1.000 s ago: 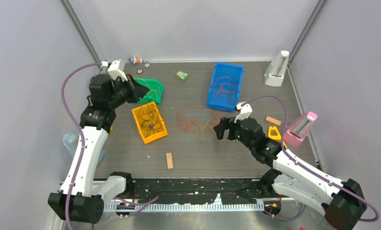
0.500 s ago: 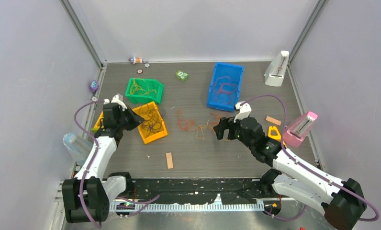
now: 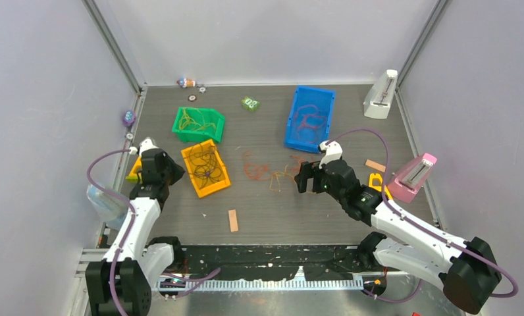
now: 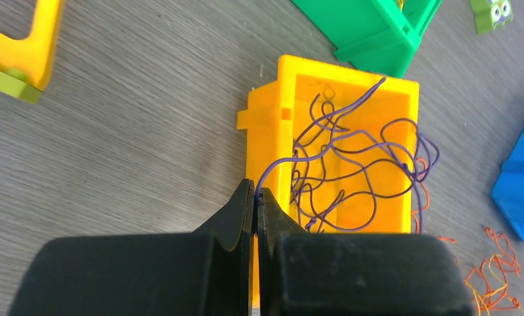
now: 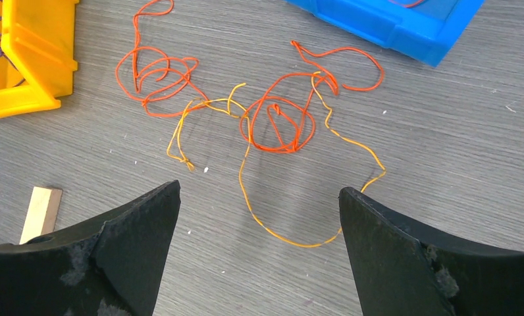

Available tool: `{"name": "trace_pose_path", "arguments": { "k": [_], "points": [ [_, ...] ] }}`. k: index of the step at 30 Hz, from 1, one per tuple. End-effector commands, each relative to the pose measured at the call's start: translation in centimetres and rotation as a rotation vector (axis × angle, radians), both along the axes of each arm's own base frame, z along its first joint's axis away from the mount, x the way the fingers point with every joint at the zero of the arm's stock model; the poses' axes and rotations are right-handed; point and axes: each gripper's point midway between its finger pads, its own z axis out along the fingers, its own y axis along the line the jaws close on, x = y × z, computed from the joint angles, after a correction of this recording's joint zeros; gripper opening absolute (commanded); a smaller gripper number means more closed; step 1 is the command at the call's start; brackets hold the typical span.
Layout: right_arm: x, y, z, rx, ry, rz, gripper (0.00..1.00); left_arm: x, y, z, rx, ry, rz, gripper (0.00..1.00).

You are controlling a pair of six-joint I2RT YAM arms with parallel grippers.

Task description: Untangle the cables

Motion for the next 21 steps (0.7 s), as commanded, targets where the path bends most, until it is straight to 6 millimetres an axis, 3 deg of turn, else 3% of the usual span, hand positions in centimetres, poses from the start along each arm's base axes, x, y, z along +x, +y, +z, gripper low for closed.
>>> {"name": "trace_pose_path", "arguments": {
  "k": [1, 5, 13, 19, 21],
  "points": [
    [0.9, 0.1, 2.2, 0.029, -0.044, -0.028, 0.95, 0.6, 2.0, 2.3, 0.053, -0.08, 0.102, 0.0],
    [1.0, 0.1, 2.1, 0.026, -0.041, -0.032, 0.95, 0.3, 1.9, 1.4, 0.049, -0.042, 0.099, 0.0],
    [1.1, 0.4, 2.1, 0.025, -0.036, -0.025, 0.95, 1.6, 0.0, 1.8, 0.083, -0.014, -0.033, 0.0],
    [1.2, 0.7, 2.4, 0.028, -0.034, -0.017, 0.95, 3.1, -3.2, 1.7, 0.228, 0.062, -0.149, 0.0],
    [1.3, 0.7, 2.4, 0.029, -0.034, -0.017, 0.95, 3.3, -3.9, 0.6, 0.254, 0.135, -0.198, 0.02]
  ]
}}
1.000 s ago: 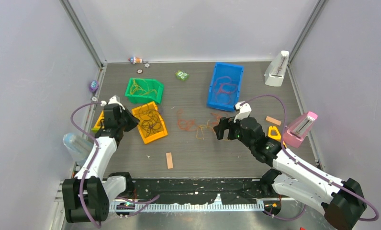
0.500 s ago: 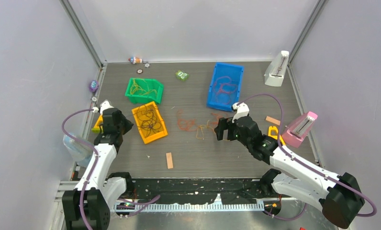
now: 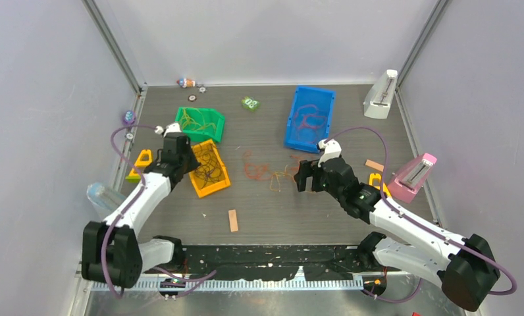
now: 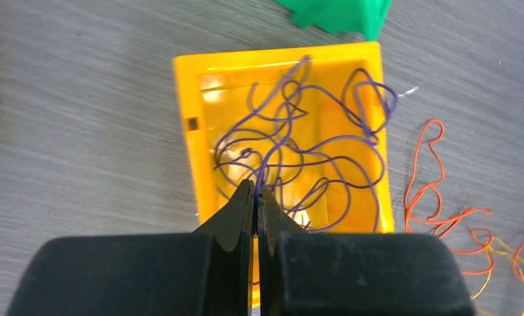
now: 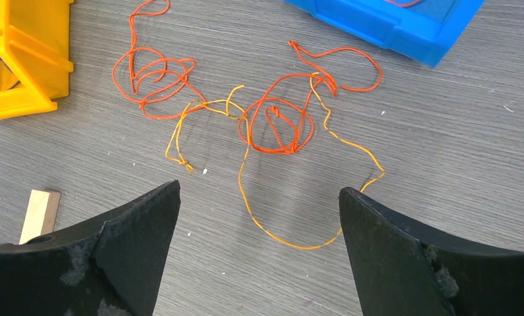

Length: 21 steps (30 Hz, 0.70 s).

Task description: Untangle the cables

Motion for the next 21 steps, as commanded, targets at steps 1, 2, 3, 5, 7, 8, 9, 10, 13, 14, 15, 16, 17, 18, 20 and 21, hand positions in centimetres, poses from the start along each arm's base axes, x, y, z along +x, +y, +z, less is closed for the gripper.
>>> {"name": "trace_pose_path", "arguments": {
  "k": [1, 2, 3, 5, 7, 8, 9, 10, 13, 14, 15, 16, 17, 18, 20, 21],
  "points": [
    [1.1, 0.7, 2.6, 0.045, -0.054, -0.007, 0.95, 1.5, -0.6, 0.1, 0.118, 0.075, -0.066, 0.03],
    [1.1, 0.6, 2.6, 0.043, -0.054, -0.008, 0.95, 1.6, -0.6, -0.4, 0.127, 0.111, -0.075, 0.05],
    [1.0, 0.6, 2.6, 0.042, -0.055, -0.008, 0.95, 1.7, -0.6, -1.0, 0.137, 0.149, -0.082, 0.06],
    [1.0, 0.6, 2.5, 0.041, -0.052, -0.009, 0.95, 1.8, -0.7, -2.0, 0.144, 0.213, -0.084, 0.09],
    [1.0, 0.6, 2.4, 0.039, -0.048, -0.008, 0.95, 2.1, -1.4, -2.9, 0.123, 0.252, -0.114, 0.13],
    [1.0, 0.6, 2.2, 0.036, -0.044, -0.007, 0.95, 2.3, -1.8, -3.4, 0.11, 0.268, -0.126, 0.15],
    [1.0, 0.6, 2.1, 0.034, -0.037, -0.01, 0.95, 2.5, -2.2, -3.7, 0.099, 0.281, -0.143, 0.16],
    [1.1, 0.4, 1.6, 0.02, -0.024, -0.023, 0.95, 2.3, -2.3, -3.8, 0.094, 0.306, -0.155, 0.17],
    [1.5, -0.7, 0.2, -0.056, 0.068, -0.084, 0.95, 2.4, -2.6, -1.7, 0.089, 0.258, -0.179, 0.32],
    [1.8, -1.1, -0.1, -0.069, 0.089, -0.101, 0.95, 2.3, -2.6, -0.9, 0.09, 0.224, -0.183, 0.41],
    [2.0, -1.2, -0.4, -0.09, 0.119, -0.108, 0.95, 2.3, -2.5, 0.0, 0.091, 0.195, -0.184, 0.52],
    [2.2, -1.6, -0.6, -0.097, 0.131, -0.123, 0.95, 2.2, -2.5, 0.6, 0.089, 0.178, -0.184, 0.59],
    [2.3, -1.5, -0.9, -0.106, 0.149, -0.122, 0.95, 2.0, -2.6, 1.2, 0.083, 0.168, -0.189, 0.65],
    [2.6, -1.6, -1.0, -0.108, 0.154, -0.125, 0.95, 1.8, -2.7, 1.7, 0.074, 0.162, -0.195, 0.69],
    [3.1, -1.2, -1.4, -0.117, 0.175, -0.118, 0.95, 1.3, -3.2, 2.7, 0.049, 0.142, -0.213, 0.79],
    [3.4, -1.0, -1.7, -0.123, 0.19, -0.116, 0.95, 1.2, -3.5, 3.2, 0.035, 0.125, -0.226, 0.87]
  ]
}}
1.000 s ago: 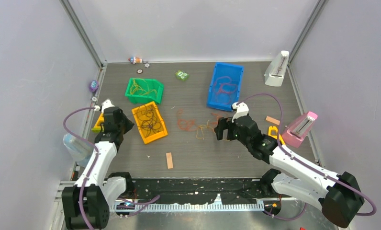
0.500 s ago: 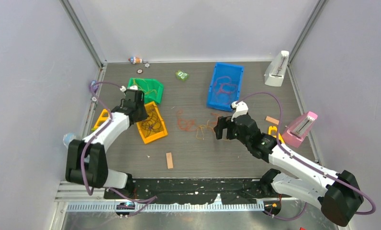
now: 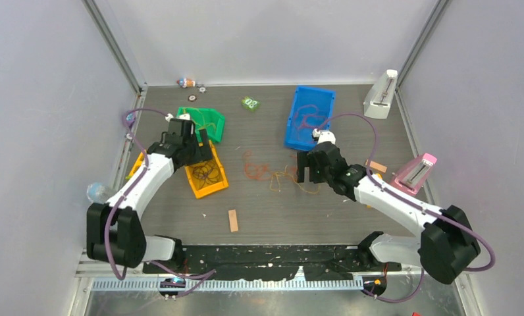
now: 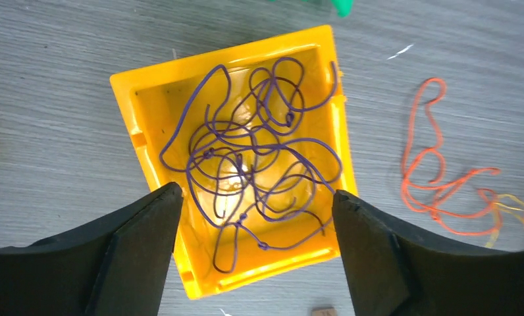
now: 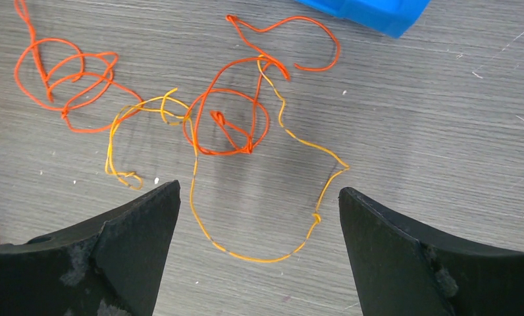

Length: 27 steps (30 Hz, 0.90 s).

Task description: Untangle the cables

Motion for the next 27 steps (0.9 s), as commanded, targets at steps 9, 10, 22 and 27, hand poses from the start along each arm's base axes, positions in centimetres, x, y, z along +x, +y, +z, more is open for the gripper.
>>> {"name": "trace_pose_path", "arguments": {
  "k": [9, 10, 22, 27],
  "points": [
    [3.0, 1.9, -3.0, 0.015, 0.154, -0.016, 0.88, -1.8, -8.0, 8.8, -0.244, -0.306, -0.329, 0.96],
    [2.9, 2.0, -3.1, 0.021, 0.16, -0.012, 0.88, -2.3, -9.7, 8.9, -0.27, -0.314, -0.379, 0.95],
    [0.5, 0.2, -1.4, 0.052, 0.117, -0.024, 0.94, -4.6, -22.6, 5.4, -0.371, -0.206, -0.729, 0.87],
    [0.5, -2.1, -0.2, 0.058, 0.058, -0.104, 0.84, -5.4, -26.0, 2.7, -0.364, -0.12, -0.786, 0.76]
  ]
}}
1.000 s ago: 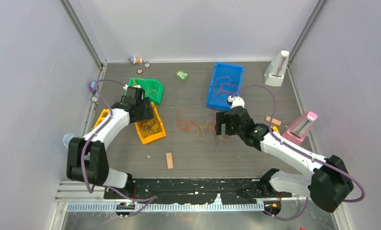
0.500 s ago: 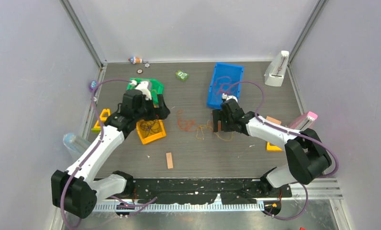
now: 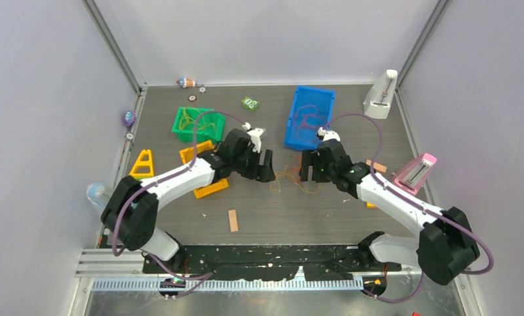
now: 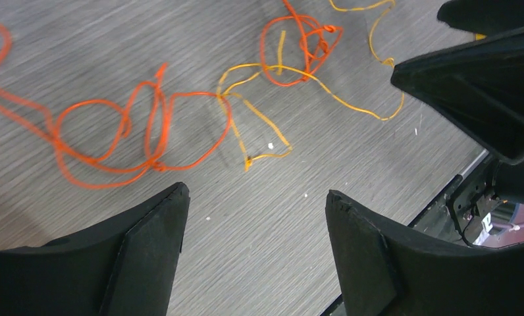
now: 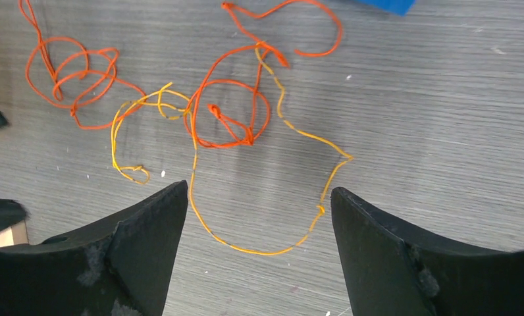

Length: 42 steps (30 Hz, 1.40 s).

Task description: Untangle the cables

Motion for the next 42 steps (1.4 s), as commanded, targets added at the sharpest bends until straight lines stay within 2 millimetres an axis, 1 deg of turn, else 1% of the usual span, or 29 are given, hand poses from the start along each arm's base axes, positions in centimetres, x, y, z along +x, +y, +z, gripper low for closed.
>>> {"name": "trace_pose_path", "arguments": {
  "k": [1, 2, 3, 4, 6, 10, 11, 12, 13, 14, 15, 16, 17, 19, 21, 22, 27, 28, 29, 30, 31, 33, 34, 37, 38, 39, 40, 41, 42],
  "points": [
    [0.3, -2.1, 1.4, 0.007, -0.064, -0.088, 0.83, 0.6, -4.4, 1.5, -0.069, -0.041, -0.075, 0.75],
    [0.2, -2.3, 1.7, 0.016, -0.077, -0.096, 0.82, 0.5, -4.9, 1.1, -0.064, -0.034, -0.083, 0.73],
    [0.3, -2.3, 2.2, 0.029, -0.095, -0.1, 0.81, 0.6, -5.5, 0.9, -0.06, -0.029, -0.086, 0.69],
    [0.2, -2.5, 2.1, 0.03, -0.097, -0.104, 0.81, 0.5, -5.9, 0.4, -0.052, -0.019, -0.091, 0.66],
    [0.2, -2.6, 2.5, 0.038, -0.11, -0.11, 0.81, 1.0, -6.6, -0.4, -0.03, -0.005, -0.081, 0.62],
    [0.3, -2.8, 3.0, 0.048, -0.126, -0.115, 0.81, 2.3, -6.1, -3.3, 0.083, 0.059, -0.004, 0.6],
    [0.3, -2.7, 3.1, 0.05, -0.129, -0.113, 0.81, 2.5, -6.2, -3.7, 0.097, 0.069, 0.006, 0.55],
    [0.3, -2.7, 3.1, 0.053, -0.13, -0.113, 0.81, 2.6, -6.3, -4.1, 0.1, 0.077, 0.005, 0.44],
    [0.3, -2.7, 2.9, 0.053, -0.128, -0.111, 0.81, 2.6, -6.7, -4.1, 0.092, 0.084, -0.005, 0.3],
    [0.3, -2.7, 2.9, 0.053, -0.127, -0.113, 0.81, 2.7, -6.9, -4.0, 0.085, 0.086, -0.013, 0.17],
    [0.3, -2.8, 2.7, 0.052, -0.123, -0.114, 0.81, 2.5, -7.2, -3.6, 0.073, 0.088, -0.029, 0.06],
    [0.3, -2.8, 2.7, 0.05, -0.125, -0.111, 0.82, 2.3, -7.4, -2.9, 0.059, 0.083, -0.048, 0.0],
    [0.3, -2.8, 2.5, 0.049, -0.119, -0.109, 0.82, 2.2, -7.5, -2.1, 0.049, 0.073, -0.063, 0.0],
    [0.3, -2.5, 2.4, 0.054, -0.121, -0.092, 0.87, 1.6, -7.4, 0.1, 0.026, 0.051, -0.092, 0.0],
    [0.3, -2.0, 2.6, 0.065, -0.13, -0.055, 0.92, 0.8, -7.2, 3.0, -0.009, 0.01, -0.139, 0.0],
    [0.4, -1.3, 2.9, 0.08, -0.142, -0.008, 0.93, 0.3, -7.1, 4.6, -0.028, -0.007, -0.17, 0.0],
    [0.7, 0.8, 4.6, 0.135, -0.197, 0.117, 0.95, -2.4, -6.2, 12.2, -0.064, -0.068, -0.319, 0.0],
    [0.7, 1.4, 5.4, 0.162, -0.22, 0.149, 0.95, -3.0, -6.0, 13.6, -0.072, -0.077, -0.341, 0.0],
    [0.7, 1.6, 5.7, 0.174, -0.233, 0.159, 0.95, -3.4, -5.8, 14.9, -0.082, -0.087, -0.362, 0.0],
    [0.7, 2.1, 6.6, 0.199, -0.265, 0.18, 0.95, -3.9, -5.7, 16.2, -0.093, -0.092, -0.385, 0.0],
    [0.7, 2.2, 7.0, 0.209, -0.28, 0.188, 0.96, -4.4, -5.6, 17.3, -0.1, -0.094, -0.407, 0.0],
    [0.6, 2.9, 8.6, 0.256, -0.342, 0.227, 0.96, -5.2, -5.3, 19.5, -0.116, -0.104, -0.434, 0.0],
    [0.4, 3.0, 9.1, 0.269, -0.364, 0.238, 0.97, -5.4, -5.3, 20.5, -0.129, -0.117, -0.447, 0.0],
    [0.0, 3.6, 11.5, 0.325, -0.468, 0.281, 0.97, -5.6, -5.5, 23.4, -0.168, -0.166, -0.473, 0.0],
    [-0.4, 3.4, 12.0, 0.337, -0.499, 0.291, 0.97, -5.6, -5.6, 24.7, -0.184, -0.187, -0.481, 0.0],
    [-0.7, 3.4, 13.6, 0.359, -0.562, 0.307, 0.98, -6.0, -5.8, 25.4, -0.194, -0.195, -0.497, 0.0],
    [-1.1, 3.4, 13.5, 0.364, -0.574, 0.315, 0.99, -5.7, -5.9, 26.1, -0.2, -0.206, -0.499, 0.0],
    [-1.7, 3.5, 15.0, 0.386, -0.633, 0.35, 0.99, -5.7, -5.9, 26.7, -0.206, -0.213, -0.504, 0.0],
    [-2.1, 3.7, 15.2, 0.393, -0.649, 0.374, 0.99, -5.6, -6.0, 27.1, -0.206, -0.22, -0.508, 0.0]
  ]
}}
